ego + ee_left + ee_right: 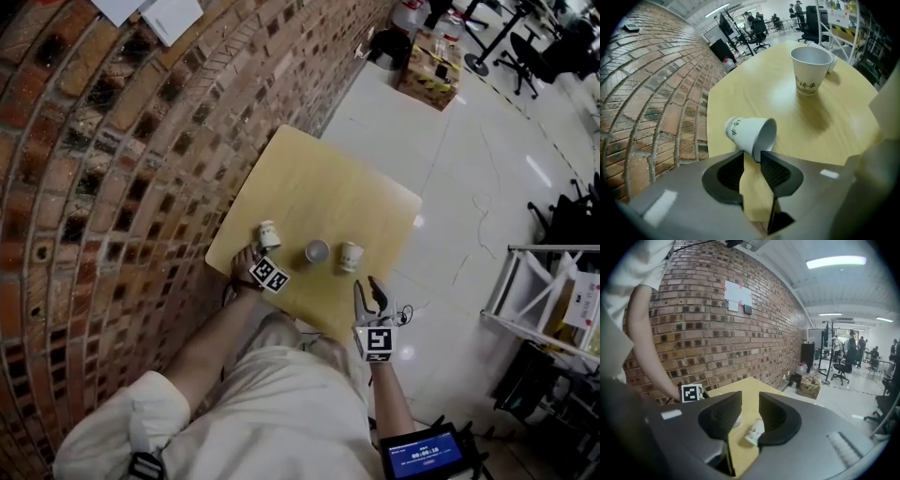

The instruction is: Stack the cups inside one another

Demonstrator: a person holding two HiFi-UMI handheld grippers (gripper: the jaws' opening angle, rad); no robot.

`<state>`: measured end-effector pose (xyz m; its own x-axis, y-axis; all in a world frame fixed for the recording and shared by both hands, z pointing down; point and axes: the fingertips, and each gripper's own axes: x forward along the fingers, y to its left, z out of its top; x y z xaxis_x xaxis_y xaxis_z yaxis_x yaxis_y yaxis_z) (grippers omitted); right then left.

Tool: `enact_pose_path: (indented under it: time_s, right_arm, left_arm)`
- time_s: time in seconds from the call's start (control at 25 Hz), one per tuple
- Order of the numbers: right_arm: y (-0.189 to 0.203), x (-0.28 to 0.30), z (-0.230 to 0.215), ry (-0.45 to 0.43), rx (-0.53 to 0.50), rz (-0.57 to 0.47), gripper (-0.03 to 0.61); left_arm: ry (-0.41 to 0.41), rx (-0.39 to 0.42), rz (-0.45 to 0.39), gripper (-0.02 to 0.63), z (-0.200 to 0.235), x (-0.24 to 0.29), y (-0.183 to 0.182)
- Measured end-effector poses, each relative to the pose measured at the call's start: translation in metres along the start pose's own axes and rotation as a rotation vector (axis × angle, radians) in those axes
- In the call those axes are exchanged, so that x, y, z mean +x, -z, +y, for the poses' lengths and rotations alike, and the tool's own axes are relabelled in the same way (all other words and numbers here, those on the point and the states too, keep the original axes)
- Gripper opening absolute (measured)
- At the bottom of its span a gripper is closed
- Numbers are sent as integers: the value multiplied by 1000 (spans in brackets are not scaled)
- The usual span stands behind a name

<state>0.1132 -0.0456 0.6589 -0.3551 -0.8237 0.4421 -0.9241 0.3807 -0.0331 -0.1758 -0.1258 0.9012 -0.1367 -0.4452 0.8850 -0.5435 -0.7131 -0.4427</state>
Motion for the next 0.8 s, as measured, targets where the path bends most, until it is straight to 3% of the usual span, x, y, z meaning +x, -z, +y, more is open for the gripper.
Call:
enact_pose_path:
  time_s: [0.44,0.8]
  right_arm:
    - [-1,7,2,-24,-11,18,109]
    - [-9,16,2,-24,-25,0,107]
  left_arm:
    - [-58,-45,-14,43,16,-11,-10]
    - [55,-128,-4,40,31,-29,-17]
